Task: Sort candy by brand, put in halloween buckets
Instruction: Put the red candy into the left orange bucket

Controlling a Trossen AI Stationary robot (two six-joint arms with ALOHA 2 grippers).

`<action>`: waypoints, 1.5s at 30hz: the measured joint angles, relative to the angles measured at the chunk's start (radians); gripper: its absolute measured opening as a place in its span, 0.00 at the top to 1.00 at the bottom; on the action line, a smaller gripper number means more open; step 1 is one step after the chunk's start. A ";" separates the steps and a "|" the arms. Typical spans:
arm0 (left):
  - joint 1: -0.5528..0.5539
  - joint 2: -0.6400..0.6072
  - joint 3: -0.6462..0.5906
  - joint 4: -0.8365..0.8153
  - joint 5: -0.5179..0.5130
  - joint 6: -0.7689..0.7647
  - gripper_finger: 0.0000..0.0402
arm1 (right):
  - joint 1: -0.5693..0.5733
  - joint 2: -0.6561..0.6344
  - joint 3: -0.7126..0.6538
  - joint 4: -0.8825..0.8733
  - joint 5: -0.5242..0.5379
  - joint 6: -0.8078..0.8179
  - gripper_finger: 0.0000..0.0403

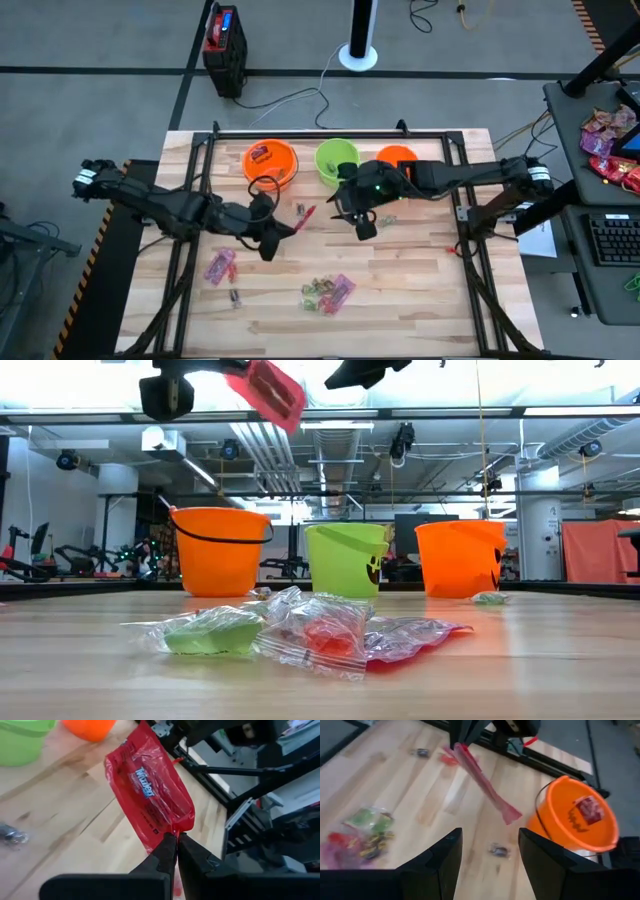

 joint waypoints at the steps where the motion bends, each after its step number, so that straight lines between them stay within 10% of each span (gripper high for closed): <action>1: 0.003 -0.001 0.000 0.007 0.007 0.000 1.00 | 0.003 0.000 0.000 0.008 0.018 -0.001 0.54; 14: 0.021 0.113 0.000 0.230 0.046 0.019 1.00 | 0.002 0.075 0.013 0.049 -0.026 0.039 0.56; 23: 0.021 0.117 0.001 0.247 0.027 0.052 1.00 | 0.001 0.074 0.013 0.044 -0.092 0.026 0.94; 32: 0.030 0.117 0.008 0.245 -0.006 0.019 0.88 | -0.024 0.043 0.021 -0.042 -0.075 0.070 0.97; 40: 0.032 0.106 0.008 0.126 -0.007 -0.041 0.59 | -0.148 0.037 0.066 -0.421 0.310 0.292 0.98; 45: 0.037 0.107 0.008 0.018 -0.006 -0.117 0.51 | -0.321 0.045 0.065 -0.705 0.371 0.625 0.97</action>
